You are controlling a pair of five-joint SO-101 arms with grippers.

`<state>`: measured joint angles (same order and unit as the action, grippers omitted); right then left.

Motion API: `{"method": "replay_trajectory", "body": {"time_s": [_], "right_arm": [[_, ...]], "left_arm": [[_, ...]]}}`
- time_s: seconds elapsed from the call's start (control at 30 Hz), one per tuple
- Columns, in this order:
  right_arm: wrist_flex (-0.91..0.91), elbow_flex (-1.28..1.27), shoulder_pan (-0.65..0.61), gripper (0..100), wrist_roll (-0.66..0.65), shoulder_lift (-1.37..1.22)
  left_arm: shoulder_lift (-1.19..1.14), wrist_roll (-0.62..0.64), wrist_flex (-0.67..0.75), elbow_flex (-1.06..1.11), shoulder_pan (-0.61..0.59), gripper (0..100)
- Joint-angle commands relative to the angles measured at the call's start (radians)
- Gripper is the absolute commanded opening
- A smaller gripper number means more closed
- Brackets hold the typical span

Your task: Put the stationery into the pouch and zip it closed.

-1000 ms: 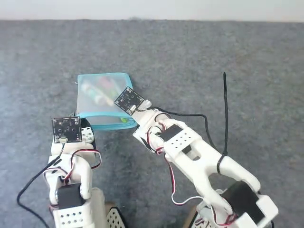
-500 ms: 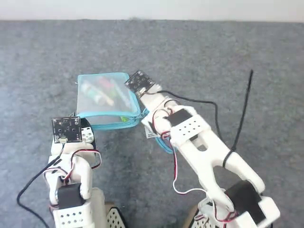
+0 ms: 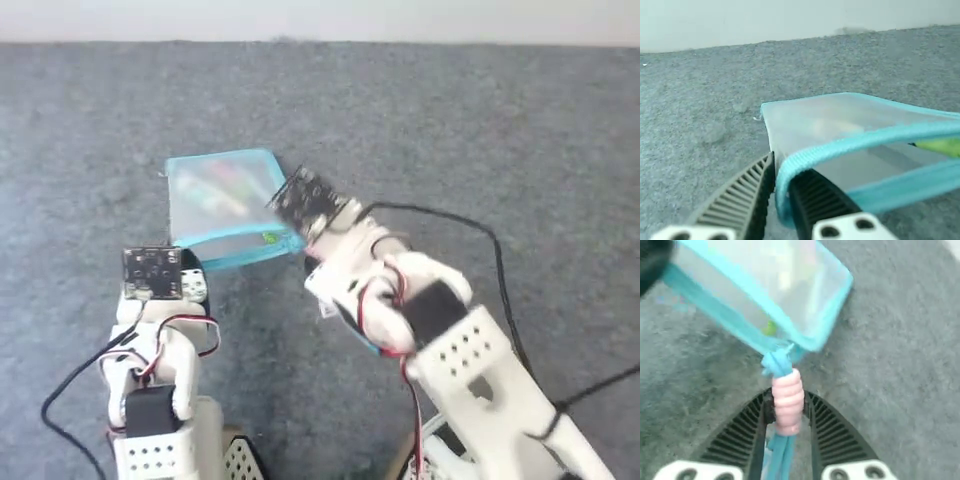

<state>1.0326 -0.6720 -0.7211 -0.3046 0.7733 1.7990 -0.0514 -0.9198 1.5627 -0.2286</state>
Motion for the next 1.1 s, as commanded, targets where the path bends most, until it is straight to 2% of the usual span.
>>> {"method": "replay_trajectory", "body": {"time_s": [0.0, 0.17, 0.33, 0.43, 0.53, 0.6, 0.73, 0.87, 0.97, 1.07], "right_arm": [[0.007, 0.008, -0.068, 0.7, -0.038, 0.154], [0.101, 0.092, -0.134, 0.7, -0.046, 0.331], [0.010, -0.057, -0.114, 0.7, -0.100, 0.280], [0.051, 0.020, -0.119, 0.7, -0.097, 0.288], [0.153, 0.121, -0.225, 0.7, -0.087, 0.323], [0.130, 0.034, -0.280, 0.7, -0.104, 0.305], [0.068, -0.129, -0.282, 1.7, -0.120, 0.252], [0.162, -0.107, -0.318, 16.4, -0.121, 0.298], [0.260, -0.098, -0.440, 27.7, -0.149, 0.369], [0.315, -0.104, -0.501, 32.8, -0.172, 0.435]], "left_arm": [[0.002, -0.032, -0.015, -0.012, 0.097, 1], [0.002, -0.028, -0.006, -0.064, 0.075, 1], [0.002, -0.029, 0.069, 0.013, 0.077, 1], [0.002, -0.029, 0.052, 0.013, 0.078, 1], [0.002, -0.029, 0.049, 0.018, 0.087, 1], [0.002, -0.028, 0.051, 0.008, 0.087, 1], [0.002, -0.028, 0.048, 0.002, 0.086, 1], [0.002, -0.028, 0.046, 0.002, 0.086, 1], [-0.002, -0.028, 0.046, -0.001, 0.086, 1], [-0.003, -0.028, 0.046, -0.004, 0.086, 1]]}}
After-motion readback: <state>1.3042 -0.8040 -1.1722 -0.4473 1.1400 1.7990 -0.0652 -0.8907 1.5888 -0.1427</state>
